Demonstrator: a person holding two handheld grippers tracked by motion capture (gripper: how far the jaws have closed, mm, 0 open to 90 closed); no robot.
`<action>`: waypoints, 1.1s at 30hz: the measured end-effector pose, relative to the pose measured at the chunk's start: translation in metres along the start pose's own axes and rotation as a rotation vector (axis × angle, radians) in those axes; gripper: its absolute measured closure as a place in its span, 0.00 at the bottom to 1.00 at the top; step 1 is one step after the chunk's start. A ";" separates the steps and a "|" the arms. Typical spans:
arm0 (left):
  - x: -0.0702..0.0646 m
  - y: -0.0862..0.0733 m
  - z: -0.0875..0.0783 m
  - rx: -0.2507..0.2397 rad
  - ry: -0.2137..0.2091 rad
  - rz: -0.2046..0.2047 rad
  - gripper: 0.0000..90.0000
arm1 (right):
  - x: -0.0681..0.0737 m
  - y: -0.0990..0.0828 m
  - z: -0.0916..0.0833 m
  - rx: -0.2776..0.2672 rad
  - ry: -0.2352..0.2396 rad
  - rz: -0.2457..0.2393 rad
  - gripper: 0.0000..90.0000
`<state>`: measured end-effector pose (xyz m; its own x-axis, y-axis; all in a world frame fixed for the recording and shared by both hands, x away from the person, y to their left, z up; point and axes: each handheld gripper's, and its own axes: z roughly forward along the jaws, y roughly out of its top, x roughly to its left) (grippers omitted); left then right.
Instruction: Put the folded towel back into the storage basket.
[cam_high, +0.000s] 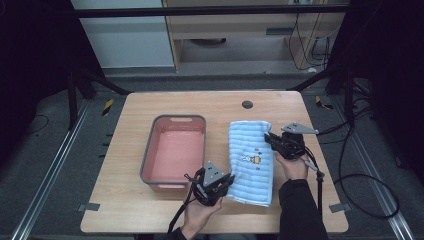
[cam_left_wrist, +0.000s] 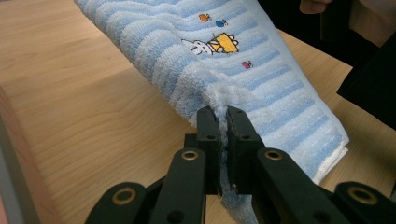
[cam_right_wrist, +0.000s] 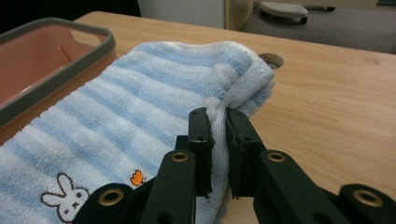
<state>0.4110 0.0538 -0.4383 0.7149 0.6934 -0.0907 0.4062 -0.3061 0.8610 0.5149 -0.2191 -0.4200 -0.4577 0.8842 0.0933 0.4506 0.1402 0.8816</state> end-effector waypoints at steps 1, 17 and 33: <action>0.000 0.001 -0.001 0.000 0.000 0.003 0.94 | 0.000 0.002 -0.002 -0.008 0.002 0.003 0.91; 0.002 0.020 -0.022 -0.046 0.012 0.027 0.94 | 0.012 0.023 -0.017 -0.079 -0.017 -0.019 0.91; 0.014 0.040 -0.046 -0.088 0.033 0.045 0.94 | 0.034 0.058 -0.021 -0.135 -0.008 -0.049 0.91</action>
<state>0.4110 0.0811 -0.3818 0.7113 0.7020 -0.0359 0.3218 -0.2797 0.9045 0.5092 -0.1908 -0.3562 -0.4699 0.8815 0.0457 0.3203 0.1221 0.9394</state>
